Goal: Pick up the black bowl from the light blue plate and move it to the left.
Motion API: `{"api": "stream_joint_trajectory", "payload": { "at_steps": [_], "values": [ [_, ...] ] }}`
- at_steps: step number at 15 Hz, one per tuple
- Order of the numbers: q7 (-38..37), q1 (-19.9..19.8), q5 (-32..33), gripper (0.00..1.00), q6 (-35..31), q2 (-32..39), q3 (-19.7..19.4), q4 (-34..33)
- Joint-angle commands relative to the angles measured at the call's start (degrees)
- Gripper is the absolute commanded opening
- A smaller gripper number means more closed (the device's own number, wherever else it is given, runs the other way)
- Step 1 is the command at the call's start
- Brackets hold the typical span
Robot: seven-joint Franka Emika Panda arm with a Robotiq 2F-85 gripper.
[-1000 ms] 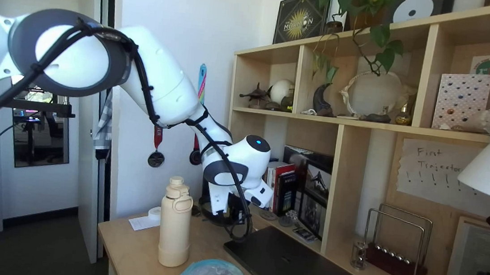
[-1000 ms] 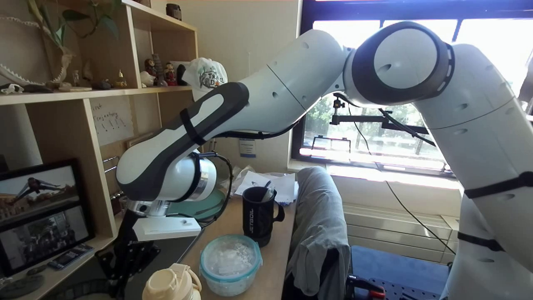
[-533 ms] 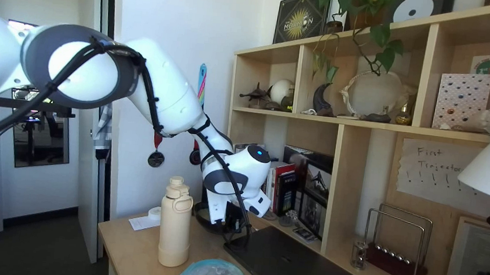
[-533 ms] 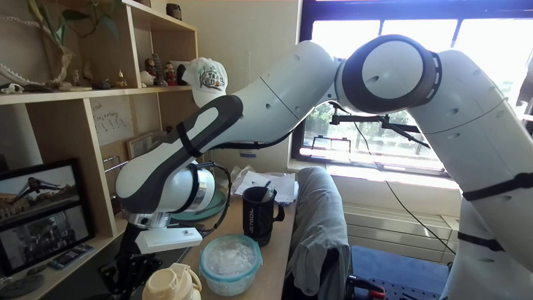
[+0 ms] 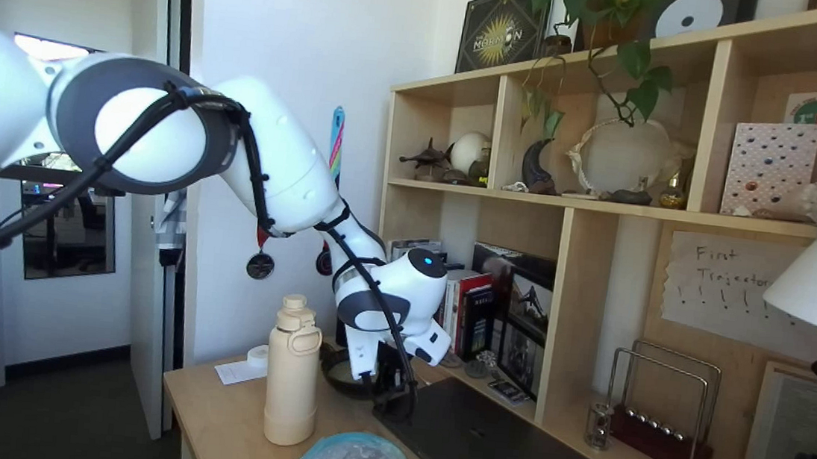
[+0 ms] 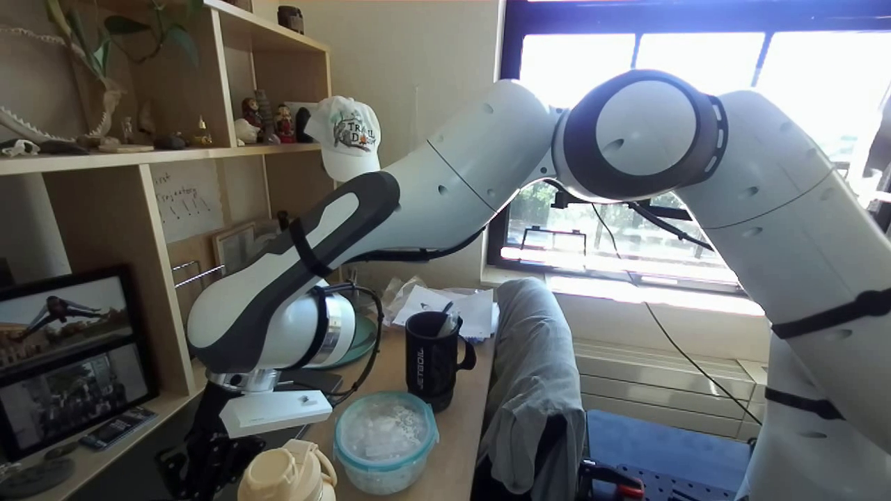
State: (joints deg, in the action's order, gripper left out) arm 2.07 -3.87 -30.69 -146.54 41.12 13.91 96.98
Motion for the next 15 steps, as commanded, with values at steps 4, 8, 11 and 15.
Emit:
{"api": "stream_joint_trajectory", "payload": {
  "at_steps": [4,8,11,15],
  "values": [
    [-1.09,0.53,0.68,0.72,-0.65,-0.76,-0.21,-2.36],
    [-6.94,3.09,6.10,1.00,-0.87,-4.17,-5.21,-2.45],
    [-12.60,4.17,9.35,1.00,-1.47,-7.41,-9.27,-2.15],
    [-19.78,4.86,10.71,1.00,-6.60,-12.48,-13.87,0.27]
  ]
}}
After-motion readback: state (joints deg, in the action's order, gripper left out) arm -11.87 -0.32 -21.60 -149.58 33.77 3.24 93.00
